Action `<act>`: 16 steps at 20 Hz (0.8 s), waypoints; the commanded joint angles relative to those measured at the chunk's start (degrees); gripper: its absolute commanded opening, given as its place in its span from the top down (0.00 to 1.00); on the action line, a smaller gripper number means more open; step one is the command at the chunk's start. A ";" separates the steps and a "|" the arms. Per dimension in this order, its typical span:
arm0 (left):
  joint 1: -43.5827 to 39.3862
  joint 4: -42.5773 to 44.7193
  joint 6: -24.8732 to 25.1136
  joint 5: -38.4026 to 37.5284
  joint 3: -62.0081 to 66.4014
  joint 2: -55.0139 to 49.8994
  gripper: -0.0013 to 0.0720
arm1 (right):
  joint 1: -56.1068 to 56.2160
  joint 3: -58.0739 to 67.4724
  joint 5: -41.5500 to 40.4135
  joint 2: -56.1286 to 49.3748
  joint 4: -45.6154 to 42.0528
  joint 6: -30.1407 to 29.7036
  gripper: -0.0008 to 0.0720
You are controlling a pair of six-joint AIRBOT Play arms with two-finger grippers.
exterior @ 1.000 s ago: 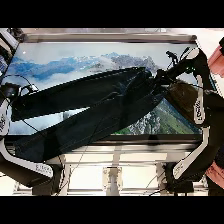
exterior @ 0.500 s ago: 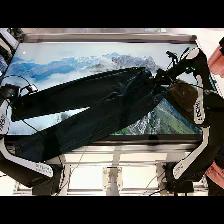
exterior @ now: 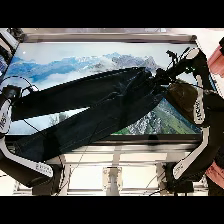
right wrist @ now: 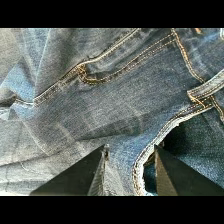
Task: Fold the clothes and pants, and hang the long-sleeved shirts on hangers.
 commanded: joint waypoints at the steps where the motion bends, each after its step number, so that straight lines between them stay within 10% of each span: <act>1: 0.07 7.74 -22.56 2.25 0.07 0.98 0.92 | 0.04 -0.02 -0.17 0.04 0.00 0.07 0.51; 7: 0.07 13.40 -48.02 10.10 2.86 4.66 0.92 | 0.04 -0.02 -2.40 0.04 0.04 0.09 0.51; 13: 0.07 12.83 -52.19 15.85 8.09 0.66 0.92 | 0.04 -0.02 -2.80 0.02 0.04 0.07 0.51; 16: -0.31 12.76 -52.15 13.60 12.04 -3.80 0.64 | 0.15 -0.02 -2.75 0.02 0.00 0.09 0.51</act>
